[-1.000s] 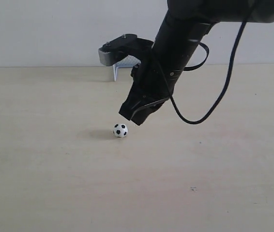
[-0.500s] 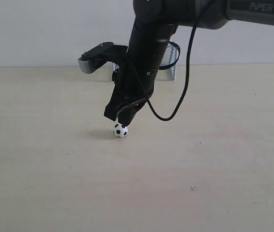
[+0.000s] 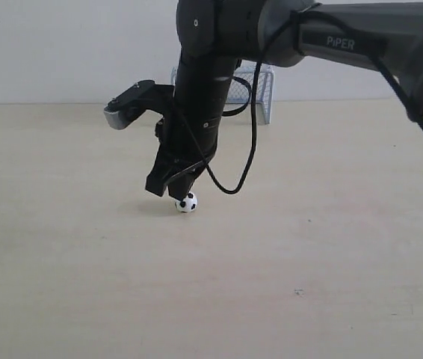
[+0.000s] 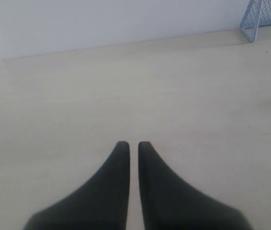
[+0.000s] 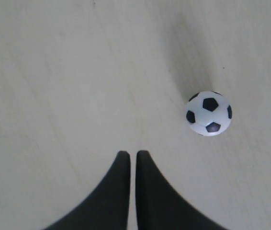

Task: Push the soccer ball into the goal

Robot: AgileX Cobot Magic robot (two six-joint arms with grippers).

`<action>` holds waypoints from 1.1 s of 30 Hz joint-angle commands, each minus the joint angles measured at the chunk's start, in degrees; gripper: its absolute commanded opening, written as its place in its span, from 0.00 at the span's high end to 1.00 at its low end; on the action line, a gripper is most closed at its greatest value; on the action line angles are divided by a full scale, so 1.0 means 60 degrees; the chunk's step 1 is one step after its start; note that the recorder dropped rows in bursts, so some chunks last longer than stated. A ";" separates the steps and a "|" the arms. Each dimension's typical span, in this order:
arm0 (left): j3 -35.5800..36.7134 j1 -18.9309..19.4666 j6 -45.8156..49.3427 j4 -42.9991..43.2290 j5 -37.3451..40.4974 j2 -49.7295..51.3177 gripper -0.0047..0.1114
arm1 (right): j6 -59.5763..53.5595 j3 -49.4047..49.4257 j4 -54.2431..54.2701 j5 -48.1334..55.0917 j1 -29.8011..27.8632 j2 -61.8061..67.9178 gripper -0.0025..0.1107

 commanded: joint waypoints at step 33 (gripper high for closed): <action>-0.0041 -0.0076 -0.0089 0.0003 -0.0032 0.0052 0.91 | 0.0175 -0.0247 -0.0216 -0.0303 -0.0003 0.0930 0.98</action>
